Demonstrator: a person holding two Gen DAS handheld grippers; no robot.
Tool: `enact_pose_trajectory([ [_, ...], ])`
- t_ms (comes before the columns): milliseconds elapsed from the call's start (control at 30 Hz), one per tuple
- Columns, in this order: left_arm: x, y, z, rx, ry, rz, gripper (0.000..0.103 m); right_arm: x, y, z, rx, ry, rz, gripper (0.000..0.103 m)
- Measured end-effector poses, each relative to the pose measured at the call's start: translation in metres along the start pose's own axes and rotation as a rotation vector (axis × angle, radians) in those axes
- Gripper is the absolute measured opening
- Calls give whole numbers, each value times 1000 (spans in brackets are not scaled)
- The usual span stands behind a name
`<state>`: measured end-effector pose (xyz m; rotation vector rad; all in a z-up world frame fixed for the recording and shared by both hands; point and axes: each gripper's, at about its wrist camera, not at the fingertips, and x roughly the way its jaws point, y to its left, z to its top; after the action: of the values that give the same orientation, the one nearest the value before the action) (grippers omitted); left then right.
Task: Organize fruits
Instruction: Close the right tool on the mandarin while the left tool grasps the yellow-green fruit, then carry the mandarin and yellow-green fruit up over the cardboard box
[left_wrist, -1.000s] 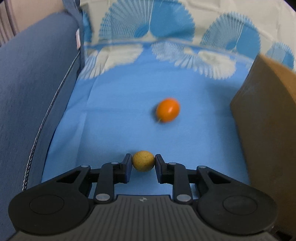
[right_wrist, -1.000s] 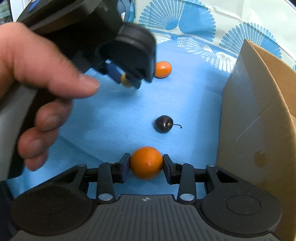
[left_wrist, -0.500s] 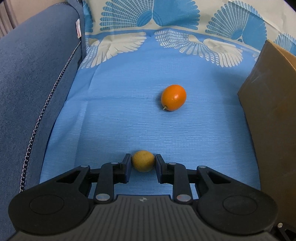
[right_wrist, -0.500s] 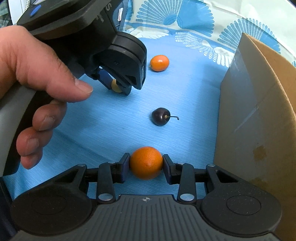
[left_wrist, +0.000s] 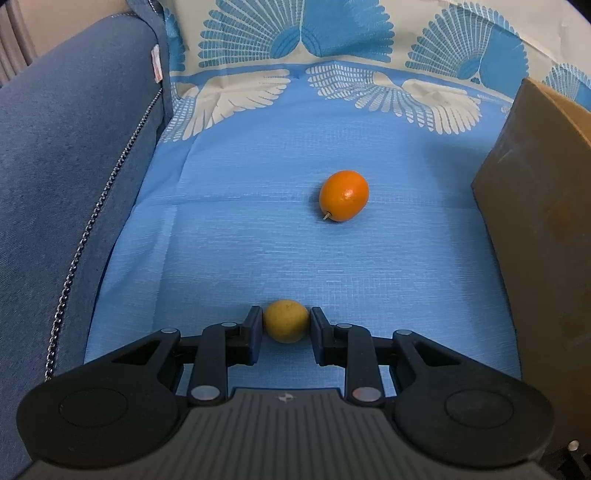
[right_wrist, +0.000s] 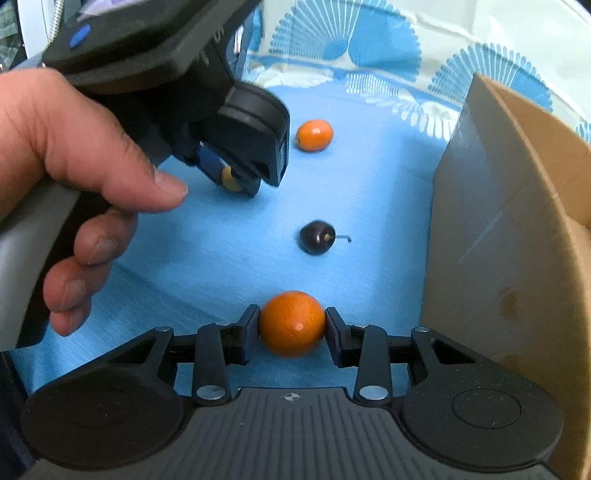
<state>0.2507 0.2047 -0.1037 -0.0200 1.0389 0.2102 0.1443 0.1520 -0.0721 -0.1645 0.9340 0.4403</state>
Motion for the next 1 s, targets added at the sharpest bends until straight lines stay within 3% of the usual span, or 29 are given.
enact_pose_trajectory([
  [133, -24, -2, -5, -16, -58, -28, 30, -19, -2, -1, 6, -65, -1, 39],
  [367, -108, -8, -26, -10, -345, -102, 29, -77, 0, -6, -39, -286, 1, 39],
  [600, -159, -13, -47, -55, -494, -163, 29, -144, -22, -21, -14, -482, -39, 39],
  [800, -175, -32, -62, -40, -537, -217, 30, -190, -90, -24, 71, -607, -117, 39],
  [1000, -174, -77, -75, 108, -557, -253, 30, -214, -185, -36, 165, -661, -262, 39],
])
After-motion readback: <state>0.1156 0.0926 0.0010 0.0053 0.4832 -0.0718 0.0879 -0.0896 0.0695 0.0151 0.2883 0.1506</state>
